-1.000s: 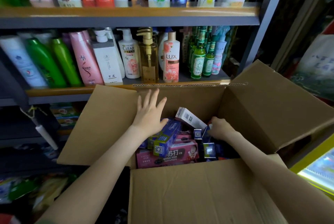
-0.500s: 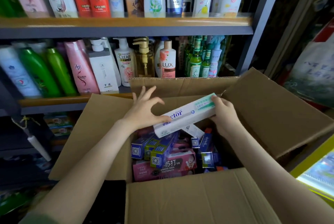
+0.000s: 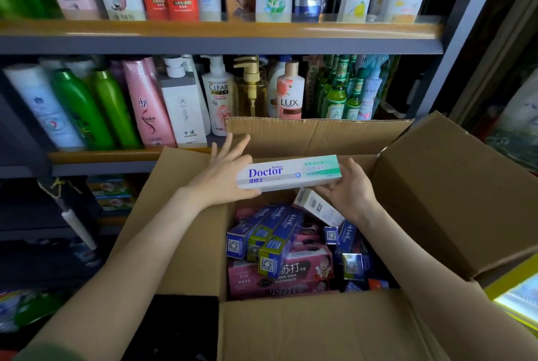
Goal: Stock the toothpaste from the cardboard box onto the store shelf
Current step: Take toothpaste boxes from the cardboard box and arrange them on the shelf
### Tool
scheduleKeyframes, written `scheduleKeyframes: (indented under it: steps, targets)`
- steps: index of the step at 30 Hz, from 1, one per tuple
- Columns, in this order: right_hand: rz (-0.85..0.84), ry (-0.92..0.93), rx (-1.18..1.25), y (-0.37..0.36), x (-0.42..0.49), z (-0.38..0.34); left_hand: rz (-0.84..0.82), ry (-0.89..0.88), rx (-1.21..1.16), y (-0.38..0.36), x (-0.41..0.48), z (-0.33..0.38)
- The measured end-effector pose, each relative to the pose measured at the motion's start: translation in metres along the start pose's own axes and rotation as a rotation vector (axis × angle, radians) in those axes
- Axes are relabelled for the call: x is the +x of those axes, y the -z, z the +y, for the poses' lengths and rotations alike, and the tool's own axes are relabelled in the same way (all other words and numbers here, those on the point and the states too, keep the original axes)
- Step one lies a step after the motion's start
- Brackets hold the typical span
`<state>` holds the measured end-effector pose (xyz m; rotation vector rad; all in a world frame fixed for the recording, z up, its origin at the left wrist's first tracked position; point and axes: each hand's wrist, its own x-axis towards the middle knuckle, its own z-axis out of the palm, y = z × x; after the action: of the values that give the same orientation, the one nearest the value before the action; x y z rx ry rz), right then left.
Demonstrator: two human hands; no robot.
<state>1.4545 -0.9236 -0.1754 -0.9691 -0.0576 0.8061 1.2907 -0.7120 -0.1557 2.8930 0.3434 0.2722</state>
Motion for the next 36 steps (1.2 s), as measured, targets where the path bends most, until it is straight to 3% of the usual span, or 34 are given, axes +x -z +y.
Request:
scheduleKeyframes:
  steps: [2, 4, 8, 10, 12, 14, 20, 24, 27, 31, 36]
  targets:
    - [0.097, -0.020, -0.295, 0.008, 0.010, 0.006, 0.000, 0.012, -0.017, -0.005, 0.000, -0.002]
    - [0.125, -0.007, -0.749, 0.016, 0.019, 0.012, 0.008, 0.029, -0.042, -0.007, -0.001, -0.004]
    - [-0.194, 0.032, -1.758, 0.031, 0.042, 0.030, 0.042, 0.096, -0.170, -0.001, -0.004, -0.002]
    - [-0.148, 0.156, -1.976, 0.029, 0.045, 0.039, 0.035, 0.115, -0.160, 0.004, -0.006, -0.001]
    - [-0.110, 0.275, -2.022, 0.026, 0.046, 0.043, 0.021, 0.128, -0.135, 0.007, -0.008, 0.000]
    - [-0.136, 0.289, -1.958, 0.027, 0.042, 0.035, 0.015, 0.143, -0.119, 0.008, -0.010, 0.001]
    - [-0.118, 0.459, -1.443, 0.030, -0.022, -0.023, -0.016, 0.152, -0.157, -0.002, -0.017, 0.010]
    - [-0.143, 0.431, -0.845, 0.024, -0.082, -0.056, 0.006, 0.107, -0.163, 0.000, -0.020, 0.022]
    - [-0.269, 0.380, -0.559, 0.028, -0.121, -0.067, 0.028, 0.153, -0.286, 0.007, -0.028, 0.026]
    - [-0.429, 0.394, -0.282, 0.034, -0.144, -0.057, -0.007, 0.162, -0.440, 0.011, -0.048, 0.032]
    - [-0.441, 0.455, -0.092, 0.022, -0.146, -0.040, -0.063, 0.193, -0.627, 0.018, -0.085, 0.044]
